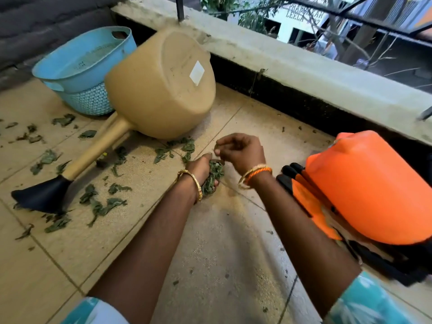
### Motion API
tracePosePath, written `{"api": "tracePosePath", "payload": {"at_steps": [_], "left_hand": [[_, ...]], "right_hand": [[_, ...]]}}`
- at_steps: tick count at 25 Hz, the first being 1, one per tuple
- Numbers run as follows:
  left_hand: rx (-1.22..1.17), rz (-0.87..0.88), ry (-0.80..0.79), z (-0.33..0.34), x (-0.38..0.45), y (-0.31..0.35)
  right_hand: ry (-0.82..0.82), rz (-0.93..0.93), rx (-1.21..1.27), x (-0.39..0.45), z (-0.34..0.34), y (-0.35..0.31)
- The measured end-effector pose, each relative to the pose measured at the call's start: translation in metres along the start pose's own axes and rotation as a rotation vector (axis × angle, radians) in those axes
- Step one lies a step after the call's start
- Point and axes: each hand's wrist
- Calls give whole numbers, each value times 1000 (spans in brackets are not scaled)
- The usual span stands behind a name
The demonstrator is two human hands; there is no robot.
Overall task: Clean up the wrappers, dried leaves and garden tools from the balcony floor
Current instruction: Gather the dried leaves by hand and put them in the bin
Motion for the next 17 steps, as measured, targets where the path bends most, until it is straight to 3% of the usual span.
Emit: {"api": "tracePosePath", "payload": {"at_steps": [5,8,10,12,15,17], "left_hand": [[27,72,29,24,-10,11],[45,77,-14,29,-8,22],[76,87,-60,30,4,32],[89,94,-99,31,17,45],[92,104,-88,30,29,57],[97,84,-88,30,37,58]], "right_hand": [[61,-272,-429,-15,-5,3],[1,-218,-372,-4,-20,-6],[124,-221,-383,22,-33,-11],[238,-247,-615,66,-50,-16],[159,-261,-1001,127,-71,-18],[134,-338,-1120,156,-77,-15]]}}
Point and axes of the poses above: each hand's wrist, its own x-axis towards the middle knuckle, its own z-axis out of the palm, y = z × x, and after that the axes turned 1 degree about y, right-handed
